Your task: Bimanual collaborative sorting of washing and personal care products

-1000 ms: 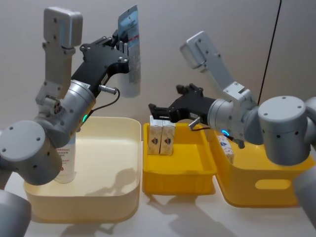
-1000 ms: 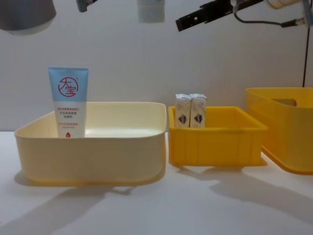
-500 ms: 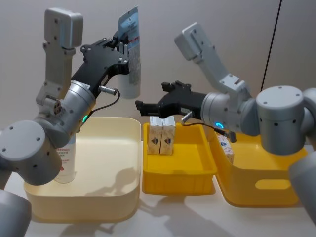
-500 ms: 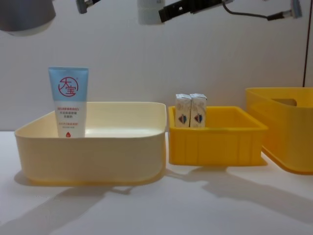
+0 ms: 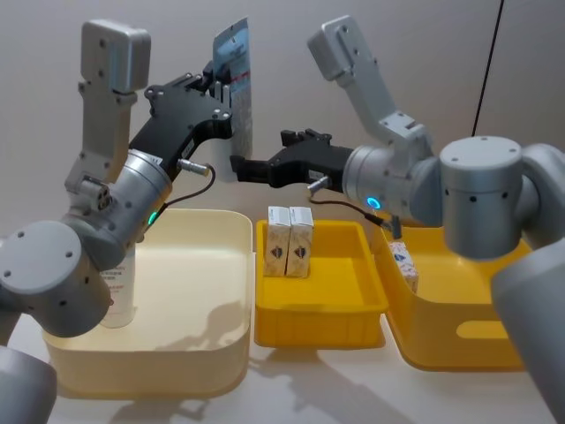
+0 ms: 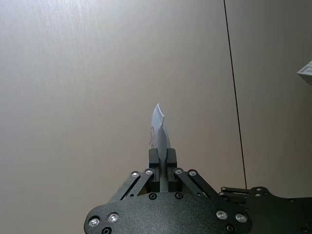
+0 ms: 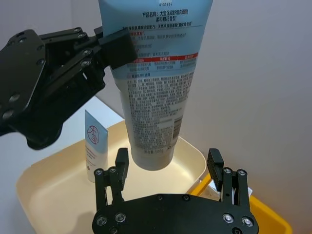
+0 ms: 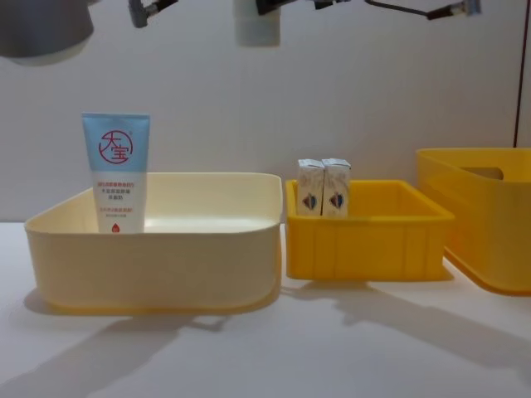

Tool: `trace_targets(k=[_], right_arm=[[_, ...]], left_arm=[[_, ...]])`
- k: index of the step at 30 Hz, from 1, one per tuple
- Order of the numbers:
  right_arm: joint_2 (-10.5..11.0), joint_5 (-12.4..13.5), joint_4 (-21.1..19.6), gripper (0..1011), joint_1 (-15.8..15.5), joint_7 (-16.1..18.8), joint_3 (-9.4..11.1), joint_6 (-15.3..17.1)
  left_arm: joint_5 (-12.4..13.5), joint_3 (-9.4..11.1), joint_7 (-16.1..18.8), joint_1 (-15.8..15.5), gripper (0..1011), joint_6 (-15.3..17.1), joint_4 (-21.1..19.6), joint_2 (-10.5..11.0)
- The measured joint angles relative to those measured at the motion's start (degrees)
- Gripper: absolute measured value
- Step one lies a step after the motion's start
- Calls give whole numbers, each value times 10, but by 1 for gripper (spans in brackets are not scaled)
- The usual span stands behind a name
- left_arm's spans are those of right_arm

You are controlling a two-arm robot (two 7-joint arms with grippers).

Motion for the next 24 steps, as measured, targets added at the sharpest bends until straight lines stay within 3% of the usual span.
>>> trace_targets(k=[14,24], right_arm=[[-43,36,44,1001,34,-6,13,69],[-67,42,74,996,52,-28,19,72]], left_arm=[[5,-4,-5,6,80,4,-4,-2],[8,-6,-5,10,80,6,-8,-2]])
